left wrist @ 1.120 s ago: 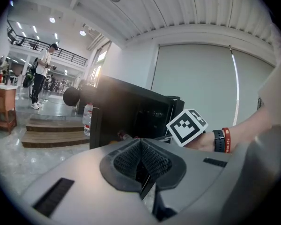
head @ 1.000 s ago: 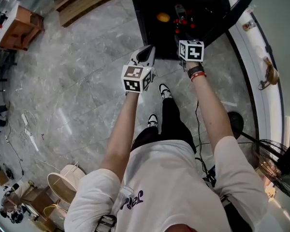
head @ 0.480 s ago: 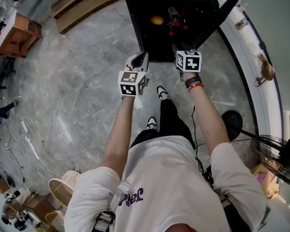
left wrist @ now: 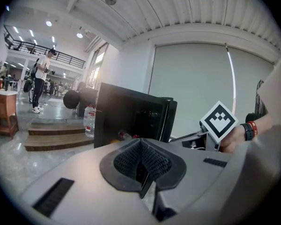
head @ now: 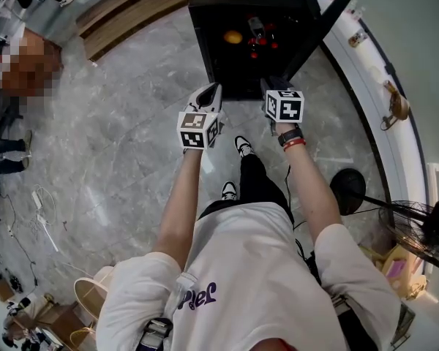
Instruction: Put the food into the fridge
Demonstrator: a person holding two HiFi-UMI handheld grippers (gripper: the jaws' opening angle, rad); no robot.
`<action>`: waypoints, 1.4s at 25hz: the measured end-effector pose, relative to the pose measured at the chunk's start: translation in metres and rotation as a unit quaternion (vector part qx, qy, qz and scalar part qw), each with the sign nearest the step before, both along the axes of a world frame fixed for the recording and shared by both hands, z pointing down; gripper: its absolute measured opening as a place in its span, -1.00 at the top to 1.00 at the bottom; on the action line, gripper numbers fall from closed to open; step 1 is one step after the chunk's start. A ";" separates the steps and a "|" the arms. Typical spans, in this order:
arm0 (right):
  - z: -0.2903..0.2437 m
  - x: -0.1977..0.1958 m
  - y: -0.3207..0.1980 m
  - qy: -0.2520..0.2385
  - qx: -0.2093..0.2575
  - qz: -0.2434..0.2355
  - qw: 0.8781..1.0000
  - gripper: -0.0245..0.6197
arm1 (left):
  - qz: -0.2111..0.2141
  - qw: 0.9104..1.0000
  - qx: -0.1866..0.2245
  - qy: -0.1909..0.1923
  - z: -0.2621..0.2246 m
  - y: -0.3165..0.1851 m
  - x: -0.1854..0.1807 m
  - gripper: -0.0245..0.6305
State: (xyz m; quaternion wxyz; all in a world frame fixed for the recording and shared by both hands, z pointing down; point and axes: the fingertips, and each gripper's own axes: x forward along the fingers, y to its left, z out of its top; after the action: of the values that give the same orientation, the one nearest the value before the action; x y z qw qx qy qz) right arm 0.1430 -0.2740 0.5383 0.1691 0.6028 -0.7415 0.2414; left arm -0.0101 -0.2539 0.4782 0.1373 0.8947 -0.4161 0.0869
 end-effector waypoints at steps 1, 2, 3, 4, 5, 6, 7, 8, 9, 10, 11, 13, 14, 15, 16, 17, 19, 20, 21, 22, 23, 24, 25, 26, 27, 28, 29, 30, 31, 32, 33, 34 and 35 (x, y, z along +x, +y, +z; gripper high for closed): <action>-0.001 -0.002 0.005 0.002 0.001 -0.005 1.000 0.57 | 0.001 1.000 0.002 -0.001 -0.001 0.002 -0.001 0.87; -0.002 -0.003 0.010 0.004 0.002 -0.008 1.000 0.58 | 0.002 1.000 0.003 -0.002 -0.002 0.004 -0.002 0.87; -0.003 -0.004 0.015 0.004 0.003 -0.011 1.000 0.60 | 0.003 1.000 0.004 -0.002 -0.003 0.006 -0.003 0.87; -0.004 -0.005 0.020 0.004 0.005 -0.012 1.000 0.62 | 0.004 1.000 0.005 -0.001 -0.004 0.008 -0.003 0.87; -0.005 -0.004 0.023 0.002 0.005 -0.011 1.000 0.63 | 0.005 1.000 0.006 0.001 -0.005 0.010 -0.004 0.87; -0.007 -0.003 0.027 0.000 0.005 -0.008 1.000 0.64 | 0.004 1.000 0.009 0.001 -0.008 0.013 -0.005 0.87; -0.008 -0.002 0.031 -0.003 0.004 -0.003 1.000 0.67 | 0.003 1.000 0.015 0.001 -0.011 0.015 -0.006 0.87; -0.010 -0.001 0.036 -0.006 0.004 0.000 1.000 0.71 | -0.001 1.000 0.020 0.001 -0.014 0.018 -0.008 0.87; -0.013 0.000 0.040 -0.008 0.004 0.003 1.000 0.73 | -0.004 1.000 0.025 0.003 -0.018 0.021 -0.009 0.87; -0.015 0.000 0.044 -0.009 0.005 0.004 1.000 0.74 | -0.008 1.000 0.028 0.005 -0.022 0.023 -0.011 0.87; -0.018 0.000 0.048 -0.009 0.007 0.004 1.000 0.75 | -0.010 1.000 0.029 0.007 -0.026 0.026 -0.013 0.87; -0.024 0.002 0.054 -0.009 0.010 0.007 1.000 0.75 | -0.013 0.999 0.028 0.010 -0.032 0.028 -0.016 0.87; -0.027 0.002 0.056 -0.010 0.013 0.009 1.000 0.75 | -0.016 0.999 0.026 0.009 -0.034 0.029 -0.018 0.87; -0.031 0.002 0.059 -0.011 0.016 0.010 1.000 0.75 | -0.018 1.000 0.024 0.007 -0.035 0.031 -0.020 0.87; -0.034 0.003 0.061 -0.011 0.020 0.011 1.000 0.76 | -0.021 1.000 0.022 0.004 -0.034 0.032 -0.022 0.87; -0.037 0.002 0.063 -0.010 0.023 0.011 1.000 0.77 | -0.023 1.000 0.019 0.001 -0.033 0.033 -0.024 0.87; -0.040 0.001 0.069 -0.007 0.027 0.009 1.000 0.78 | -0.024 1.000 0.013 -0.007 -0.030 0.035 -0.027 0.87; -0.041 0.001 0.072 -0.008 0.028 0.009 1.000 0.79 | -0.024 1.000 0.011 -0.010 -0.029 0.036 -0.027 0.87; -0.043 0.001 0.074 -0.009 0.030 0.010 0.999 0.80 | -0.024 1.000 0.010 -0.011 -0.028 0.037 -0.028 0.87; -0.045 0.003 0.076 -0.010 0.032 0.012 0.999 0.82 | -0.024 1.000 0.009 -0.012 -0.029 0.038 -0.029 0.87; -0.048 0.004 0.077 -0.012 0.034 0.015 0.999 0.83 | -0.024 1.000 0.009 -0.013 -0.029 0.039 -0.029 0.87; -0.051 0.005 0.078 -0.014 0.036 0.017 0.999 0.86 | -0.025 1.000 0.009 -0.013 -0.030 0.040 -0.030 0.87; -0.055 0.007 0.079 -0.015 0.039 0.019 0.999 0.86 | -0.026 1.000 0.009 -0.014 -0.031 0.041 -0.030 0.87; -0.058 0.008 0.079 -0.016 0.043 0.022 0.999 0.87 | -0.027 0.999 0.009 -0.014 -0.032 0.041 -0.031 0.87; -0.062 0.009 0.081 -0.015 0.046 0.024 0.999 0.88 | -0.029 0.999 0.009 -0.014 -0.034 0.042 -0.032 0.87; -0.066 0.010 0.082 -0.013 0.050 0.026 0.998 0.88 | -0.031 0.999 0.009 -0.011 -0.036 0.042 -0.033 0.87; -0.071 0.011 0.083 -0.011 0.055 0.027 0.998 0.88 | -0.035 0.999 0.010 -0.007 -0.039 0.042 -0.034 0.87; -0.075 0.011 0.084 -0.008 0.060 0.029 0.998 0.88 | -0.038 0.999 0.011 -0.003 -0.042 0.042 -0.036 0.87; -0.079 0.012 0.085 -0.006 0.065 0.032 0.997 0.88 | -0.040 0.999 0.013 0.000 -0.046 0.042 -0.036 0.87; -0.083 0.014 0.086 -0.005 0.070 0.035 0.997 0.88 | -0.041 0.999 0.017 0.002 -0.050 0.042 -0.036 0.87; -0.088 0.015 0.087 -0.003 0.075 0.039 0.996 0.88 | -0.040 0.999 0.021 0.003 -0.054 0.042 -0.036 0.87; -0.094 0.017 0.087 0.000 0.081 0.042 0.996 0.88 | -0.038 0.999 0.026 0.003 -0.059 0.043 -0.035 0.87; -0.100 0.018 0.088 0.003 0.088 0.045 0.995 0.88 | -0.035 0.999 0.032 0.001 -0.064 0.043 -0.035 0.87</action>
State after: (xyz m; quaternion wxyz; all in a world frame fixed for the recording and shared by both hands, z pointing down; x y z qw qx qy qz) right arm 0.1605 -0.1862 0.4381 0.1065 0.6487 -0.7316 0.1806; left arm -0.0449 -0.2105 0.4142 0.1123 0.8834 -0.4499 0.0677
